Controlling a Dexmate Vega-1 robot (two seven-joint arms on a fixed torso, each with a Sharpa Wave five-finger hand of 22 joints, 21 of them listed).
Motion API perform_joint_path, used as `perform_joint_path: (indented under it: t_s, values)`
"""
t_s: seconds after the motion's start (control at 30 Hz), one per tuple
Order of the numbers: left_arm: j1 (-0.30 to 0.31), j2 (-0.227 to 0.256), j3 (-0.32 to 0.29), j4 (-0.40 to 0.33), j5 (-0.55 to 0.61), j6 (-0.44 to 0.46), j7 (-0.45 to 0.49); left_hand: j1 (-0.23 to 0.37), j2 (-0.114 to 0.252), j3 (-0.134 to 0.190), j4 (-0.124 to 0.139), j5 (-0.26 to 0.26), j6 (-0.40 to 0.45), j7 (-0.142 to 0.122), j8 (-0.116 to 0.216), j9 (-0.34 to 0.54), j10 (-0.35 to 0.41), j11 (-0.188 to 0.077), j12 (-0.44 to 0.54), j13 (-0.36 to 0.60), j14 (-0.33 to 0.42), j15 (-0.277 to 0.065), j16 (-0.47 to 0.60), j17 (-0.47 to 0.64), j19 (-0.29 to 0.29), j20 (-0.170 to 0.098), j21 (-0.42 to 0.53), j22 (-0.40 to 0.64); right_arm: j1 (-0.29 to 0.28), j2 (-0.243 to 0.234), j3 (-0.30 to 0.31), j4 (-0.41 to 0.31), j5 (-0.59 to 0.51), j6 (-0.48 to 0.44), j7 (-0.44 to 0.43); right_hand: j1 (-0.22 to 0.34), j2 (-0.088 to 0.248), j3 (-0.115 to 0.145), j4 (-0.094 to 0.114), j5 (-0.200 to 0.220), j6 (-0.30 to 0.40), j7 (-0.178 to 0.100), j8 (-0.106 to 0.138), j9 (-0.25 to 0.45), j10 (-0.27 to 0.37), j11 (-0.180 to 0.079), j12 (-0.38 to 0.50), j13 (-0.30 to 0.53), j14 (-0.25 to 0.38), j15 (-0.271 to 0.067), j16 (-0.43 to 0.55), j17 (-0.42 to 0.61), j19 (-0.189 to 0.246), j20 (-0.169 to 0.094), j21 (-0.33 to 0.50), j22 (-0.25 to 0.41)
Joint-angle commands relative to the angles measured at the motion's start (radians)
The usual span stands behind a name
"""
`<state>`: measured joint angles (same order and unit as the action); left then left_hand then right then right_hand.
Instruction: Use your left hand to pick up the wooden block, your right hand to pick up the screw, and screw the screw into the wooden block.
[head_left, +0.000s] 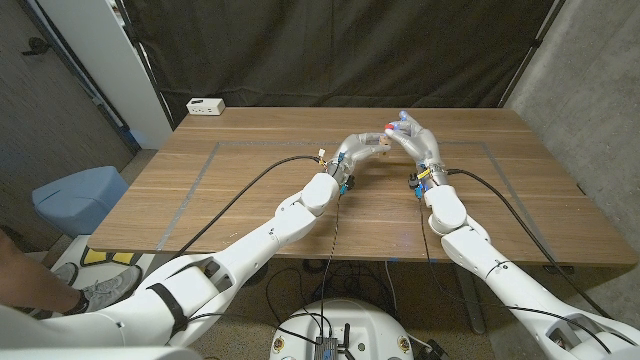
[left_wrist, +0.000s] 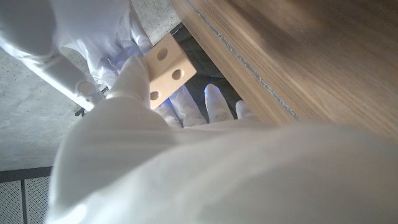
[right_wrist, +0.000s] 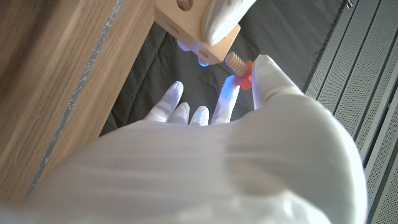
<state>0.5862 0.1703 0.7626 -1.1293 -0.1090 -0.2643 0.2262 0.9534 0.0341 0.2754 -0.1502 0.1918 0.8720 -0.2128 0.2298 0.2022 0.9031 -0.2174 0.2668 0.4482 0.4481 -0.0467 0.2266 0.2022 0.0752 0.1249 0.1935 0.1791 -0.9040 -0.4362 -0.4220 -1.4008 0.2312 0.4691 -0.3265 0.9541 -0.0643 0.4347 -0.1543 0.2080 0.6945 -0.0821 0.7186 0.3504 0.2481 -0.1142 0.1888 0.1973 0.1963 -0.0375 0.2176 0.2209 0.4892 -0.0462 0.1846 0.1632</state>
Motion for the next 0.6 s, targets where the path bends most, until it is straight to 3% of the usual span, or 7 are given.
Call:
perform_joint_path:
  t_s: [0.03,0.6]
  values:
    - [-0.007,-0.003,0.002,0.015,-0.001,-0.01,-0.007,0.001,0.009,0.004,0.004,0.005,0.042,0.011,0.008,0.005,0.012,-0.003,0.008,0.077,0.009,-0.102,0.002,0.002,0.008,0.003,0.007,0.002,0.007,0.007,-0.009,0.01,0.0,-0.004,0.001,-0.008,0.002,-0.005,-0.002,0.007,0.006,0.001,0.008,0.001,0.003,0.003,0.005,0.002,0.0,-0.067,0.005,0.003,-0.004,-0.064,0.002,0.003]
    - [-0.003,0.0,0.002,0.004,0.001,-0.004,-0.004,0.001,0.01,0.002,0.005,0.006,0.043,0.012,0.008,0.005,0.013,-0.003,0.007,0.079,0.009,-0.103,0.002,0.002,0.008,0.003,0.007,0.002,0.006,0.009,-0.006,0.015,0.004,0.002,-0.004,-0.008,0.003,-0.002,-0.003,0.009,0.007,0.002,0.013,-0.001,0.005,0.002,0.005,0.002,0.001,-0.067,0.005,0.003,-0.004,-0.063,0.002,0.003]
